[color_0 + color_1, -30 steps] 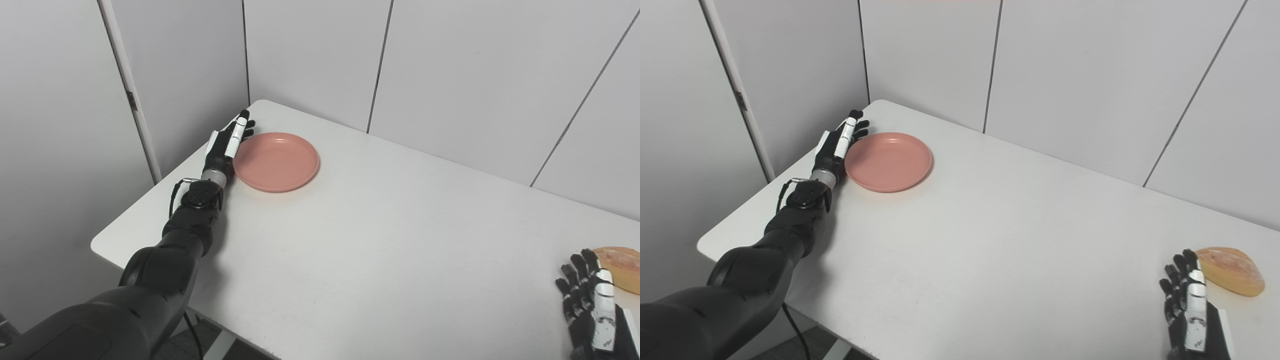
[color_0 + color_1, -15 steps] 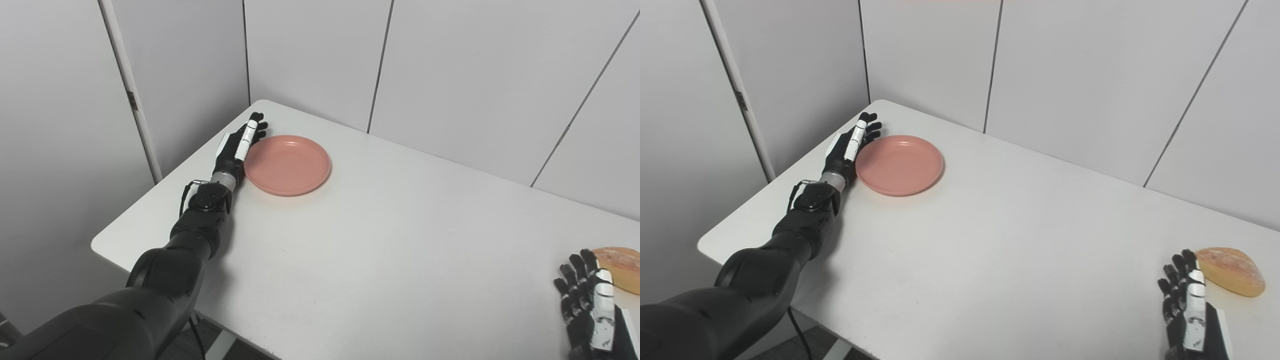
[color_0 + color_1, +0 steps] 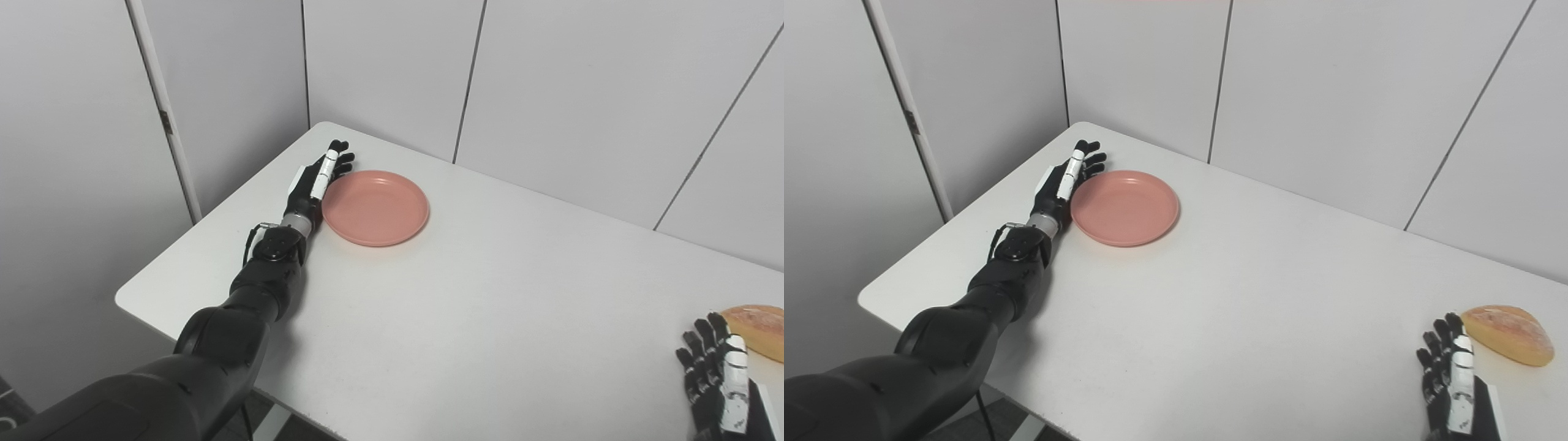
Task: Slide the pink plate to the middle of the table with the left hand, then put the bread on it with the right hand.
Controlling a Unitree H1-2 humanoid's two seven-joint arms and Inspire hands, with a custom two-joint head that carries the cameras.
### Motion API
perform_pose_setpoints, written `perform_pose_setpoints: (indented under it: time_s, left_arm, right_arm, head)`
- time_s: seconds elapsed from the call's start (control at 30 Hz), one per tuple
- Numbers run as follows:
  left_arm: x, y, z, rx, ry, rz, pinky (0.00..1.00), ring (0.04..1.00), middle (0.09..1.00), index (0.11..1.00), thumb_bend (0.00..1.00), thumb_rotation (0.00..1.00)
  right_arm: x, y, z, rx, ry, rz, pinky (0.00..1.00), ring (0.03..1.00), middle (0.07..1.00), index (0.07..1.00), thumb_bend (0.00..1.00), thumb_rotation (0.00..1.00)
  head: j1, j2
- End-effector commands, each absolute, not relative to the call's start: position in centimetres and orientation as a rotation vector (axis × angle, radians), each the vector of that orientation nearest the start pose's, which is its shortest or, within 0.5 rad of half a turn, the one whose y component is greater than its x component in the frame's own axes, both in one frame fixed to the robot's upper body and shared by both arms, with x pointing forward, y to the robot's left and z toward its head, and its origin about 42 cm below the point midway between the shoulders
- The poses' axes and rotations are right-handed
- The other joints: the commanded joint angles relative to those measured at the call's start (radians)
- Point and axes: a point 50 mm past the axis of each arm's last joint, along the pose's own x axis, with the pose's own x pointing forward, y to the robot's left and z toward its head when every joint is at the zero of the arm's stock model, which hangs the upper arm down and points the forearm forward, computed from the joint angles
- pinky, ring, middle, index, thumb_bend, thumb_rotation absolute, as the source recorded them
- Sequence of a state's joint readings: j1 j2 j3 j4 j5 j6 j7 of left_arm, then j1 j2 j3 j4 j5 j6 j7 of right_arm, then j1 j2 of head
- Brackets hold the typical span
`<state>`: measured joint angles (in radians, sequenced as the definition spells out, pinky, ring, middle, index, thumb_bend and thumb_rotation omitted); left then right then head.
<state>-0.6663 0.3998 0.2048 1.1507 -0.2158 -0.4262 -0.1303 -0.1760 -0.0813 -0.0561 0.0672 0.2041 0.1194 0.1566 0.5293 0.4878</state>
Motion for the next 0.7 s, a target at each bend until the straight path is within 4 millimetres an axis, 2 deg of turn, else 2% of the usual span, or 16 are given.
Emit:
perform_pose_setpoints:
  time_s: [0.0, 0.2, 0.37, 0.67]
  left_arm:
    - [47.1, 36.8, 12.7, 0.028, -0.048, 0.097, 0.88, 0.881, 0.865, 0.857, 0.74, 1.0]
    - [47.1, 35.5, 12.3, -0.016, -0.044, 0.072, 0.91, 0.896, 0.876, 0.87, 0.75, 1.0]
    - [47.0, 34.4, 12.0, -0.037, -0.053, 0.04, 0.9, 0.892, 0.879, 0.873, 0.73, 1.0]
    - [46.9, 32.0, 11.5, -0.075, -0.033, -0.013, 0.92, 0.906, 0.89, 0.886, 0.75, 1.0]
  right_arm:
    - [35.1, -23.0, 14.3, 0.144, -0.099, 0.17, 1.0, 1.0, 1.0, 1.0, 0.45, 1.0]
    - [35.4, -23.1, 13.7, 0.145, -0.104, 0.171, 1.0, 1.0, 1.0, 1.0, 0.46, 1.0]
    - [35.9, -23.2, 12.8, 0.128, -0.116, 0.169, 1.0, 1.0, 1.0, 1.0, 0.54, 0.97]
    - [36.2, -22.8, 12.0, 0.113, -0.133, 0.171, 1.0, 1.0, 1.0, 1.0, 0.6, 0.95]
  head:
    - [-0.005, 0.002]
    - [-0.035, 0.012]
    - [-0.065, 0.02]
    - [-0.127, 0.038]
